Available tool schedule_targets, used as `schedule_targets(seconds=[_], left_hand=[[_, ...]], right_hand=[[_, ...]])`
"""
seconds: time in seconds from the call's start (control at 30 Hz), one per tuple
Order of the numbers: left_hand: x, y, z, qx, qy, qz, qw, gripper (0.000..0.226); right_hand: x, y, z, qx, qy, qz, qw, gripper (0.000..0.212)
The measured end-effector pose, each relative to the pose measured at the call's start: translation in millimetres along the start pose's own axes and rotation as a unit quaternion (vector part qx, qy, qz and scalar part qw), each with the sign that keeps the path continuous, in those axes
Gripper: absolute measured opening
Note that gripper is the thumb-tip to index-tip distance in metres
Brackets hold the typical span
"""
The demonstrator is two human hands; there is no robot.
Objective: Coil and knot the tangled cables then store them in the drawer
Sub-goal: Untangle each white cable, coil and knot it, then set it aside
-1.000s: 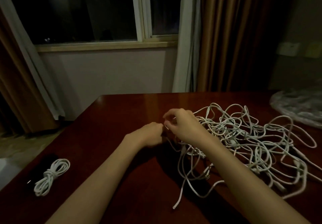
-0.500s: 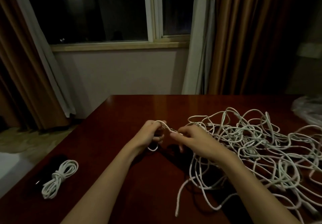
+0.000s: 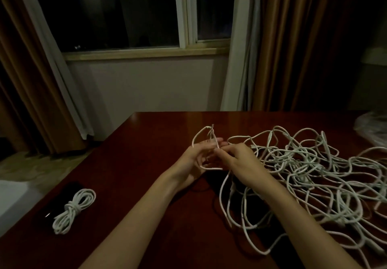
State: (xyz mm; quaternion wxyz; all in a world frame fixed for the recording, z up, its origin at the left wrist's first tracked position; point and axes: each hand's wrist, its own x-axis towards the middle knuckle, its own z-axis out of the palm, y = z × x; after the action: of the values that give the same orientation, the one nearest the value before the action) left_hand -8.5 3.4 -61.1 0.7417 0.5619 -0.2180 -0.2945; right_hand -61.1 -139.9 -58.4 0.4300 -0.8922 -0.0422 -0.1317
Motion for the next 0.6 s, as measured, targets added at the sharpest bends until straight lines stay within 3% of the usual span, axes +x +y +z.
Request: schedule_targets(seconds=[0.17, 0.37, 0.5, 0.6], left_hand=[[6, -13, 19, -0.011, 0.095, 0.052, 0.994, 0.034], [6, -3, 13, -0.179, 0.158, 0.074, 0.968, 0.043], [6, 2, -3, -0.253, 0.222, 0.103, 0.936, 0.045], [5, 2, -10, -0.165, 0.235, 0.112, 0.951, 0.044]], right_hand=[[-2, -7, 11, -0.088, 0.006, -0.066, 0.994, 0.026], [-5, -2, 4, -0.146, 0.014, -0.058, 0.987, 0.008], [-6, 3, -6, -0.172, 0.028, -0.040, 0.984, 0.010], [-8, 1, -12, -0.117, 0.010, -0.030, 0.993, 0.013]])
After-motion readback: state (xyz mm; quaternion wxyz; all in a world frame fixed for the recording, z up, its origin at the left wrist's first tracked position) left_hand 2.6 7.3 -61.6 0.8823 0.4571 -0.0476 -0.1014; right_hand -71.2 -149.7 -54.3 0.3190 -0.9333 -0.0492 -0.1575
